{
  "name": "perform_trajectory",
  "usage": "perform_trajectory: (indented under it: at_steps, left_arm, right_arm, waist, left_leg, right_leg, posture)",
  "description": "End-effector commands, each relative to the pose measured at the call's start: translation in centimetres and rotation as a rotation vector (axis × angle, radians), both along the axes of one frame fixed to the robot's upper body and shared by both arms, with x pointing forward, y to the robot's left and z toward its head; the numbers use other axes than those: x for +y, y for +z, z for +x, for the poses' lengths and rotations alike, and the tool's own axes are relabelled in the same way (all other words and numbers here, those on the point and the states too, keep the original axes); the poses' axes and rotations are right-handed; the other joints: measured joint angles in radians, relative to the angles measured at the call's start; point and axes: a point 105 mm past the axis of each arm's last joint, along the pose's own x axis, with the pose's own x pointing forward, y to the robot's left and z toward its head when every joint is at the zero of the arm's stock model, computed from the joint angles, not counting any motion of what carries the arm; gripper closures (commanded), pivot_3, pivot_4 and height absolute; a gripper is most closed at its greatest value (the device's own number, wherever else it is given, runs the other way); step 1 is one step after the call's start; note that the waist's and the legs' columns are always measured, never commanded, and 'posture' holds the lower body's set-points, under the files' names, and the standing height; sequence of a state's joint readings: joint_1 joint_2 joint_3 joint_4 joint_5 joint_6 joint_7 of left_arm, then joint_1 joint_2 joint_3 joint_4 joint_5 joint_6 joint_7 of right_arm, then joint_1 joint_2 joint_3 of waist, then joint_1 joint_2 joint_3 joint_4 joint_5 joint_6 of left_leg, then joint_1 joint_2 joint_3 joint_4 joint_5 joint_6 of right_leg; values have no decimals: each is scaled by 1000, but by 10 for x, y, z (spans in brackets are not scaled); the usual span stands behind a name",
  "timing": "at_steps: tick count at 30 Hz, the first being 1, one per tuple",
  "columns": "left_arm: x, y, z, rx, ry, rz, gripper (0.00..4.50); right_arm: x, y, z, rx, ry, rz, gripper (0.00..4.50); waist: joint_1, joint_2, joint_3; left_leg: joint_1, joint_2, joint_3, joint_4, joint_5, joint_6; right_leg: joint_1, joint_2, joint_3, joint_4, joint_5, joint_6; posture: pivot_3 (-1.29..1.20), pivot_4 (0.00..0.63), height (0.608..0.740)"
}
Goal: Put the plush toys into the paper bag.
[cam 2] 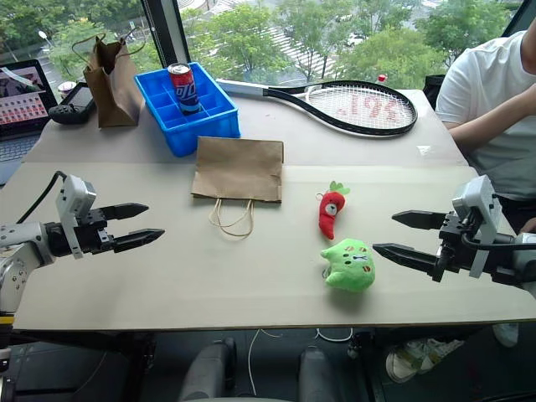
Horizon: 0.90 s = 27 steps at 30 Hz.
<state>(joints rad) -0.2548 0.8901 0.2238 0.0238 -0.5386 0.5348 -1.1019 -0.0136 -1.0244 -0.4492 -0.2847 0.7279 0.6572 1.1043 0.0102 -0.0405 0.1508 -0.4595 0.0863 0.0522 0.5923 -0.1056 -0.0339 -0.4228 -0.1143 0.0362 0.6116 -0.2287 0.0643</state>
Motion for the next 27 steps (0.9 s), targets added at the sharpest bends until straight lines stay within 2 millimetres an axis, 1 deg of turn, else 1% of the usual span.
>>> perform_trajectory:
  at_steps: [1,3,4,5,6,9,11,12,13,15,16,18,21,25,27]
  left_arm:
    - [-8,26,-9,-62,-118,-13,0]
    - [-18,35,-19,-92,-282,54,0]
    - [-22,36,-20,-99,-336,87,0]
    - [-24,33,-17,-107,-362,125,0]
    - [-29,29,-12,-144,-409,194,0]
    - [-54,29,13,-220,-496,254,0]
    - [-64,23,26,-268,-557,356,0]
    - [-71,22,33,-276,-575,361,0]
    - [-76,22,39,-281,-585,356,0]
    - [-81,21,46,-286,-607,344,0]
    - [-85,14,53,-294,-624,399,0]
    - [-93,3,63,-308,-652,470,0]
    - [-107,-2,72,-312,-682,463,0]
    - [-108,-9,80,-322,-694,515,0]
    - [-113,-7,84,-338,-690,520,511]
  right_arm:
    - [12,14,-1,-47,52,-11,27]
    - [33,21,-6,-21,145,-30,27]
    - [41,23,-8,-13,181,-50,27]
    - [48,23,-9,-6,203,-67,27]
    - [55,23,-9,4,224,-82,27]
    - [76,22,-12,19,275,-106,27]
    - [86,21,-14,14,284,-99,27]
    - [90,20,-15,14,284,-96,27]
    - [92,20,-16,15,283,-95,27]
    - [95,19,-15,6,266,-97,27]
    - [97,17,-16,-3,255,-97,27]
    - [98,14,-20,-10,240,-101,27]
    - [91,11,-22,-13,191,-117,27]
    - [85,13,-25,-40,139,-116,27]
    - [82,15,-25,-57,108,-105,0]
  waist:
    - [0,0,0]
    - [-3,0,1]
    - [-5,0,1]
    - [-3,1,1]
    - [-1,1,1]
    - [13,1,1]
    - [18,1,1]
    - [19,0,1]
    - [20,0,1]
    - [20,0,1]
    - [19,0,1]
    - [21,0,1]
    - [27,0,2]
    - [25,-1,2]
    - [25,-1,2]
  left_leg:
    - [0,0,0,0,0,0]
    - [0,0,0,0,0,0]
    - [0,0,0,0,0,0]
    - [0,0,0,0,0,0]
    - [0,0,0,0,0,0]
    - [2,0,0,0,0,0]
    - [-1,0,0,2,0,0]
    - [-3,0,0,6,0,0]
    - [-5,0,0,7,0,0]
    - [-15,0,-1,13,0,3]
    - [-17,0,-2,16,2,9]
    - [-17,0,-2,17,2,12]
    - [-17,0,-3,17,3,12]
    - [-17,0,-4,18,3,13]
    - [-17,0,-4,19,3,13]
  right_leg:
    - [0,0,0,0,0,0]
    - [-1,0,0,1,0,0]
    - [-1,0,0,1,0,0]
    - [-1,0,0,2,0,0]
    - [-1,0,0,2,0,0]
    - [-1,0,-1,0,0,0]
    - [-1,0,-1,-1,0,0]
    - [-1,0,0,-1,0,0]
    - [1,0,0,-1,0,0]
    - [-3,1,0,0,5,-3]
    - [-4,2,0,2,5,-2]
    - [-3,2,0,1,5,-2]
    - [-2,2,0,2,5,0]
    - [-2,2,0,2,6,0]
    - [-2,2,0,3,6,1]
  posture:
    - [0,150,740]
    - [0,150,740]
    - [0,150,740]
    - [0,150,740]
    - [0,150,740]
    - [0,150,740]
    - [0,150,740]
    - [0,150,740]
    - [0,150,740]
    - [0,150,740]
    - [0,150,740]
    - [0,150,740]
    - [0,150,740]
    - [0,150,740]
    - [0,150,740]
